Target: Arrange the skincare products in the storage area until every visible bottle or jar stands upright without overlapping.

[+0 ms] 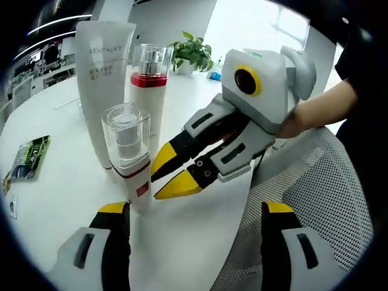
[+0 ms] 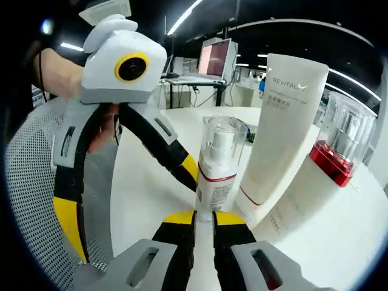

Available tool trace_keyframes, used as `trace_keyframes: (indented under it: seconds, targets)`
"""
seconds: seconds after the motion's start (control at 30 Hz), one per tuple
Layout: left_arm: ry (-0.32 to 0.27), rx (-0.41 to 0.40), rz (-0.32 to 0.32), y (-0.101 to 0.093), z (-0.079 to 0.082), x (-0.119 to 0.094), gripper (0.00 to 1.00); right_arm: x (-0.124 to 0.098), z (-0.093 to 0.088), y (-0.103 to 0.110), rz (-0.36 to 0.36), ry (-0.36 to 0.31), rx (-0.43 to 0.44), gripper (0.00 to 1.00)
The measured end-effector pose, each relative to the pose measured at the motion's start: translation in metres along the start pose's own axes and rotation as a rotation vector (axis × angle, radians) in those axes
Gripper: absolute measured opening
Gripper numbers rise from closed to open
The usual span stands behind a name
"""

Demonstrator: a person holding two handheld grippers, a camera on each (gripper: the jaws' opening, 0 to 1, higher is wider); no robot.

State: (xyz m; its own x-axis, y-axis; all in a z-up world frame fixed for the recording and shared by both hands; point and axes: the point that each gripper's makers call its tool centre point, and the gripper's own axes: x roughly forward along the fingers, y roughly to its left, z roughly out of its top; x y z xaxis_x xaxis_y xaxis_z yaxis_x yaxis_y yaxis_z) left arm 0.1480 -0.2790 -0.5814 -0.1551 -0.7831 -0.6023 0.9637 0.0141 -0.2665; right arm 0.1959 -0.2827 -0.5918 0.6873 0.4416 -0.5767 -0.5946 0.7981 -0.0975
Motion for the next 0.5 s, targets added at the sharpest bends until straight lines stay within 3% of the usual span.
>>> trace_keyframes:
  seconds: [0.5]
  targets:
    - [-0.01,-0.004,-0.007,0.006,0.011,0.009,0.84,0.001,-0.002,-0.022,-0.037,0.018,-0.008,0.09]
